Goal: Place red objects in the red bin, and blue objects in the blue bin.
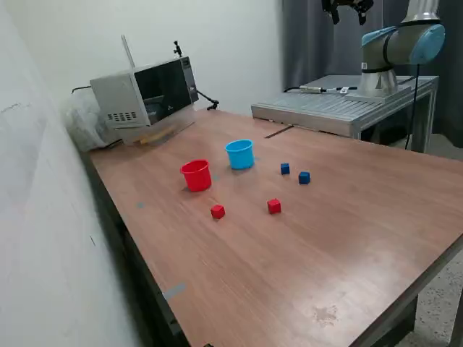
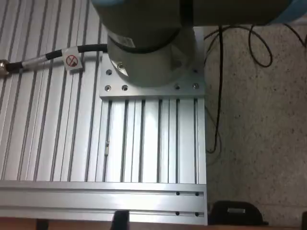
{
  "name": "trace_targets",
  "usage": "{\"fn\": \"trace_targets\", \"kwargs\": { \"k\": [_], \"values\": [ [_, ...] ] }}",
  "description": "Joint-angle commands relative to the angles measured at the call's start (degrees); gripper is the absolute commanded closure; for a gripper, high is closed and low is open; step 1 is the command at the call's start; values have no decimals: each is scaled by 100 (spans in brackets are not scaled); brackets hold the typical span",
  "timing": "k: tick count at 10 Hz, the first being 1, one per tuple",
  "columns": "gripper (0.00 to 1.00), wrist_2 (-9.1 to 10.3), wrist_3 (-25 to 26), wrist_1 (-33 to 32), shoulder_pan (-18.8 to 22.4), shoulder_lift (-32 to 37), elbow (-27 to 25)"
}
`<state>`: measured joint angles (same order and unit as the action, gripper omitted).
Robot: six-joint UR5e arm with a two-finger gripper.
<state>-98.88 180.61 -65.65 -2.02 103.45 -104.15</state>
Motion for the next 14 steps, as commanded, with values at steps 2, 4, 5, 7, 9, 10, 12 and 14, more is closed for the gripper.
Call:
{"fn": "trace_targets", "kwargs": {
  "k": [2,4,5,7,9,10,12,14],
  "values": [
    [0,18,18,-466,79,-18,-9],
    [0,18,18,-466,79,-18,-9],
    [0,18,18,-466,70,-18,-9],
    [0,53,18,-518,79,-18,17],
    [0,167,26,-1199,228,-122,44],
    [0,350,44,-1657,255,-254,148],
    [0,554,97,-2134,229,-832,482],
    [0,554,97,-2808,281,-1622,562]
  ]
}}
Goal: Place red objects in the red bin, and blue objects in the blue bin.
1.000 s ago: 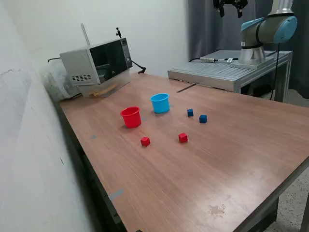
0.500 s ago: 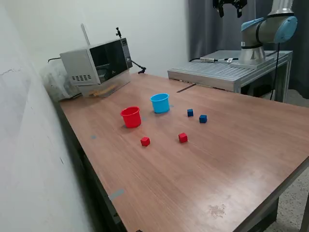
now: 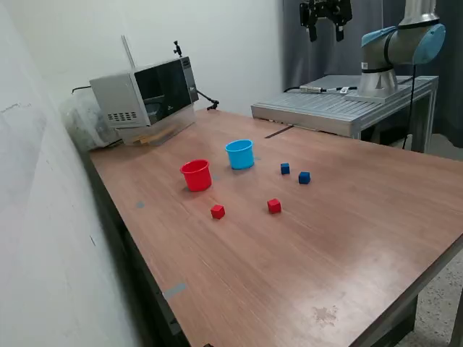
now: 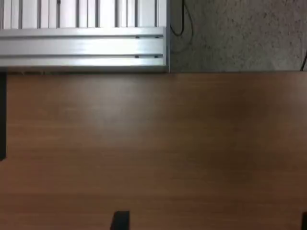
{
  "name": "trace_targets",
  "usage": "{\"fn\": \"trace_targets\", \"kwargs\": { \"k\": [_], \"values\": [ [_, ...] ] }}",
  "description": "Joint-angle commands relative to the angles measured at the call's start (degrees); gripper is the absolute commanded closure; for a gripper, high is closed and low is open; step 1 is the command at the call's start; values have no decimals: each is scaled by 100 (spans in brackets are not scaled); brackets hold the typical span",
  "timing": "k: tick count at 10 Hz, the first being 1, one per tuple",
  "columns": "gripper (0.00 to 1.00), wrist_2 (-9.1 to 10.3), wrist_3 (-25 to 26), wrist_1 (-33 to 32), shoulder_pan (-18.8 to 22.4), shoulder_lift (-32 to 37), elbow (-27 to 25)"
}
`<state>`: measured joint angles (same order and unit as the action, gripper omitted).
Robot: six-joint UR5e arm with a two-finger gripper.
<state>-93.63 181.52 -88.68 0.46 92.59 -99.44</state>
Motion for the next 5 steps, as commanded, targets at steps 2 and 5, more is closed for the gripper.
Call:
{"fn": "trace_targets", "kwargs": {
  "k": [2,5],
  "values": [
    [0,38,-238,-1410,42,-994,257],
    [0,282,-1072,-2116,121,-1724,320]
  ]
}}
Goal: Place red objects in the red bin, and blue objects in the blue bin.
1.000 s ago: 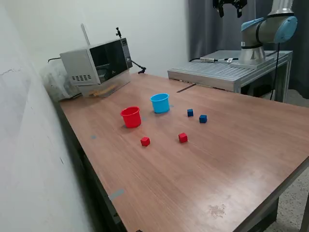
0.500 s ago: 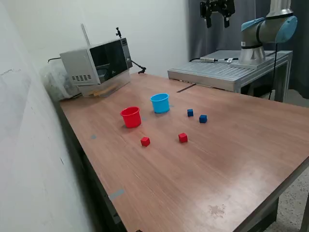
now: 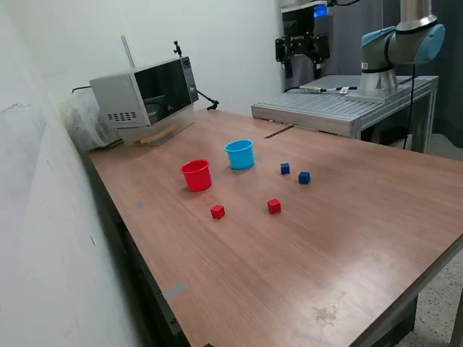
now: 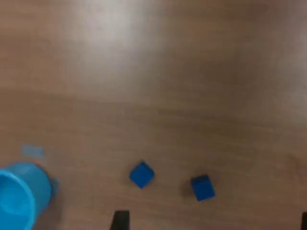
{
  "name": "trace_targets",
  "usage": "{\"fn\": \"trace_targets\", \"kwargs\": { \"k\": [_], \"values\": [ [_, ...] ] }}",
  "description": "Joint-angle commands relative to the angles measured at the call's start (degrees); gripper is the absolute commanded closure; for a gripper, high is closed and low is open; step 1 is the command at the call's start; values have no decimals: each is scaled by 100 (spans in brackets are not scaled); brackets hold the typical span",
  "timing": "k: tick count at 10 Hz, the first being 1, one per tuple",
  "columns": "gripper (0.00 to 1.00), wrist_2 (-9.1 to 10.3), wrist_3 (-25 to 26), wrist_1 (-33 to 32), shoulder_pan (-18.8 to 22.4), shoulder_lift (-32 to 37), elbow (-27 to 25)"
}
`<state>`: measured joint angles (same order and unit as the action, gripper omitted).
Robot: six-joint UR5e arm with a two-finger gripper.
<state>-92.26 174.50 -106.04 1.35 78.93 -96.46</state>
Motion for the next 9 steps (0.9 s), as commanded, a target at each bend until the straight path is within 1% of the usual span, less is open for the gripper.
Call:
{"fn": "trace_targets", "kwargs": {
  "k": [1,3,4,5,7,9],
  "values": [
    [0,304,-582,-712,32,-544,-4],
    [0,559,-908,-1232,32,-983,-153],
    [0,630,-1005,-1539,32,-1272,-206],
    [0,639,-1136,-1716,32,-1510,-198],
    [0,630,-1146,-2163,41,-1933,-163],
    [0,622,-1155,-2262,58,-2328,-110]
  ]
}}
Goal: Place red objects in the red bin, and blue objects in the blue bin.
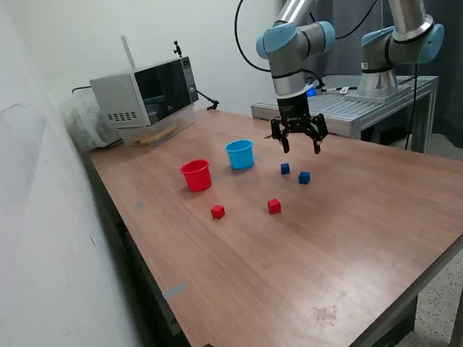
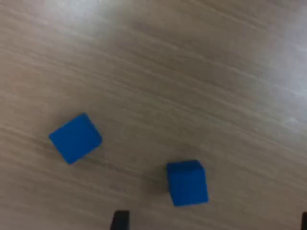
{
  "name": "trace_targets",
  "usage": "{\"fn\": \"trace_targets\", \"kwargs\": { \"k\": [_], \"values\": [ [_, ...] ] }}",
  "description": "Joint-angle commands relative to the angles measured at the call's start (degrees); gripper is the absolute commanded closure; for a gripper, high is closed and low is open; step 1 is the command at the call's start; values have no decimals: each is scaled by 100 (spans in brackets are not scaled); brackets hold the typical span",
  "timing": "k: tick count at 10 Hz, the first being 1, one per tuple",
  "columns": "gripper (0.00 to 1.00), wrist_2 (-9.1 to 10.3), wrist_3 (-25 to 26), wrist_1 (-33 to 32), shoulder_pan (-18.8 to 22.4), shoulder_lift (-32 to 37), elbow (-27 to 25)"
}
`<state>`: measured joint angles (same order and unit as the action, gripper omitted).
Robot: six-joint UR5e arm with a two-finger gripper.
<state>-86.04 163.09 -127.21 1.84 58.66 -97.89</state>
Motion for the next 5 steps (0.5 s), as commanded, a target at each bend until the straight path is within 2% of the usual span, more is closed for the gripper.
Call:
{"fn": "trace_targets", "kwargs": {
  "k": [1,5],
  "values": [
    [0,-10,-14,-233,18,-486,111],
    [0,-45,-66,-243,9,-830,314]
  ]
}}
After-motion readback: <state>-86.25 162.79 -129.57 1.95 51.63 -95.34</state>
